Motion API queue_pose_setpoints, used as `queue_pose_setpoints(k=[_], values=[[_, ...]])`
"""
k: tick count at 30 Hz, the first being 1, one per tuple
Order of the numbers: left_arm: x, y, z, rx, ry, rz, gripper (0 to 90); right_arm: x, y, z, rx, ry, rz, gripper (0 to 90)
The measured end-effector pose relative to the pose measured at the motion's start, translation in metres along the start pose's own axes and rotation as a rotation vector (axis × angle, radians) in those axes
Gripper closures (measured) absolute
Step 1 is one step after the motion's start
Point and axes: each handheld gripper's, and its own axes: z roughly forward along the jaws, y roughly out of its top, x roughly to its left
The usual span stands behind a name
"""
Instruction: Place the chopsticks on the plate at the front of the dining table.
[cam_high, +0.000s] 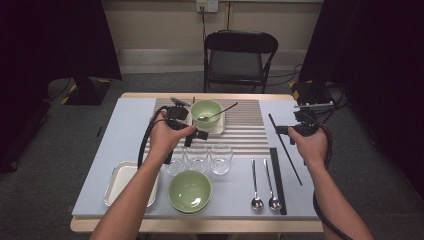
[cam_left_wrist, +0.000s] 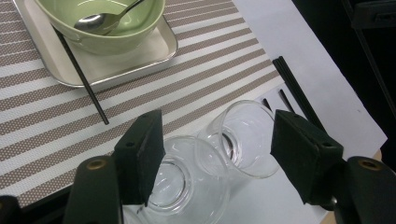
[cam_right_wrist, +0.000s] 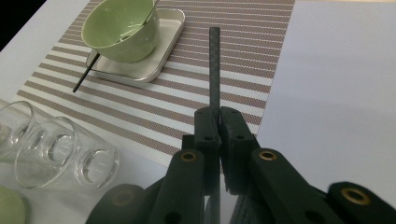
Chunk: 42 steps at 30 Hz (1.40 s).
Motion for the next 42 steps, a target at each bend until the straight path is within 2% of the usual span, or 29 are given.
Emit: queue_pose_setpoints(k=[22, 35, 36, 42], values=[[-0.020, -0.001, 0.010, 0.005, -0.055, 0.036, 34.6, 0.023, 0.017, 0.000, -0.027, 0.021, -0.033, 86.6], [-0.029, -0.001, 0.014, 0.016, -0.064, 0.062, 34.5, 0.037, 0.025, 0.004, -0.036, 0.040, -0.043, 86.6], [-0.031, -0.001, 0.014, 0.009, -0.067, 0.055, 34.5, 0.038, 0.025, 0.005, -0.037, 0.040, -0.044, 86.6], [-0.035, -0.003, 0.016, 0.022, -0.070, 0.081, 34.5, 0.045, 0.030, 0.005, -0.044, 0.047, -0.048, 86.7]])
